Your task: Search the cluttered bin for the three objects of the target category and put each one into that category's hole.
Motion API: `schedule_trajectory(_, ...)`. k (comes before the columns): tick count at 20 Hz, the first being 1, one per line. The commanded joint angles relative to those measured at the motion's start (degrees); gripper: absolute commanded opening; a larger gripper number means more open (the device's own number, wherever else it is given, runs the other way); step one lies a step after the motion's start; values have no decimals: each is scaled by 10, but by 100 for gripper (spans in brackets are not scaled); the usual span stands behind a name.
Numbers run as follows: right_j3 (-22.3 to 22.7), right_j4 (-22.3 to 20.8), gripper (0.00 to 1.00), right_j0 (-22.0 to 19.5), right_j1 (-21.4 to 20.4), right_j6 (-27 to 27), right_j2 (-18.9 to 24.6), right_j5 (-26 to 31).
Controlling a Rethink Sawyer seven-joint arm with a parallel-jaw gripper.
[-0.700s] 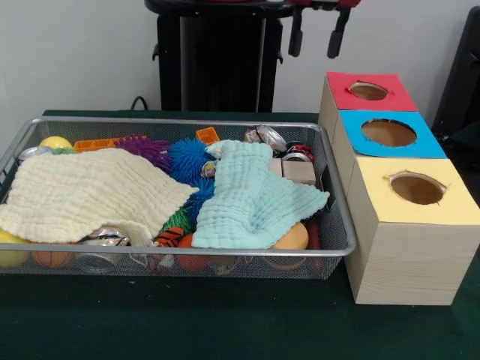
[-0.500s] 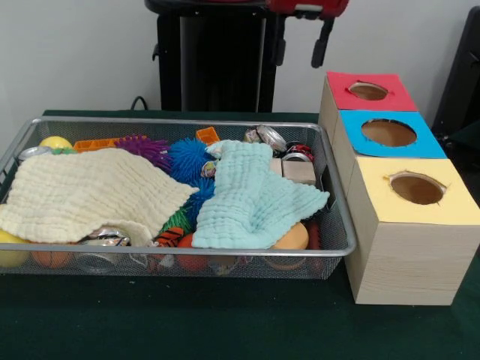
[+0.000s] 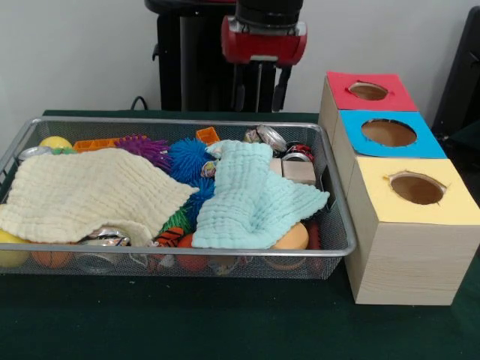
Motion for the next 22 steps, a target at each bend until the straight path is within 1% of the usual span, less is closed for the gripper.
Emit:
schedule_trajectory(1, -48, -52, 100, -42, 80, -94, 101, -6)
schedule_trajectory(4, -55, -65, 100, -57, 90, -96, 119, -9)
schedule_trajectory(8, -66, -89, 100, -64, 96, -89, 126, -5)
schedule_trajectory(11, -78, -101, 100, -62, 102, -80, 130, 1)
schedule_trajectory(14, -81, -111, 100, -62, 104, -71, 133, 3)
schedule_trajectory(22, -90, -144, 100, -50, 109, -43, 124, -8)
